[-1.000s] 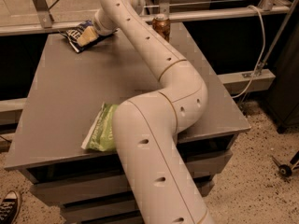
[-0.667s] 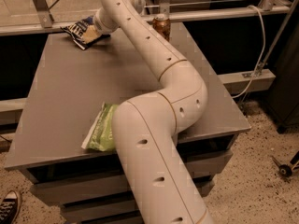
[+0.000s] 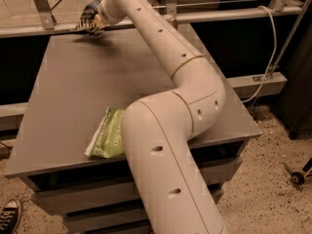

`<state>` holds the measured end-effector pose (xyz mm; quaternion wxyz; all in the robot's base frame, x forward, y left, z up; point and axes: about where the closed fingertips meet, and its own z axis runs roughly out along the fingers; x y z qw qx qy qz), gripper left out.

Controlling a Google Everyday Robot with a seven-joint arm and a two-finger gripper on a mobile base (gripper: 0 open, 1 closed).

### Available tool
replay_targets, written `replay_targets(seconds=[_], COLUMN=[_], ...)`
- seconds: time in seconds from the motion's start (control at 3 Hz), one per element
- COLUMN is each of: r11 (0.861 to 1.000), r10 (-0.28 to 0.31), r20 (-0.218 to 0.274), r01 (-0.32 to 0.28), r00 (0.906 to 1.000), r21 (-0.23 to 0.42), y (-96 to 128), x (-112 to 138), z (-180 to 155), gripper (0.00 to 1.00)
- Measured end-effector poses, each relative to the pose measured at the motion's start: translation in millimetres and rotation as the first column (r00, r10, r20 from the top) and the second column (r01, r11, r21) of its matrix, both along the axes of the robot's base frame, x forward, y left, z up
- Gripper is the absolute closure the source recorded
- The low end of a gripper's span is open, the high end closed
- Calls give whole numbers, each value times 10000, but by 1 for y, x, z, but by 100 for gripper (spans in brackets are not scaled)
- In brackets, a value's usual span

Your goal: Pick blue chip bag

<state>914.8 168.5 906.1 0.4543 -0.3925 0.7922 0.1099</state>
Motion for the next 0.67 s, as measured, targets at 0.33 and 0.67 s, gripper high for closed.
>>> replay_targets(seconds=[0.33,0.67], r11=[9966,9887], r10=[818,1483], r20=[1237,1965], r01=[-814,-1500], r00=[9889,9692], r21=[-88,-63], y=[-5,-6], x=[-29,-72], z=[61,88], gripper=[100,100])
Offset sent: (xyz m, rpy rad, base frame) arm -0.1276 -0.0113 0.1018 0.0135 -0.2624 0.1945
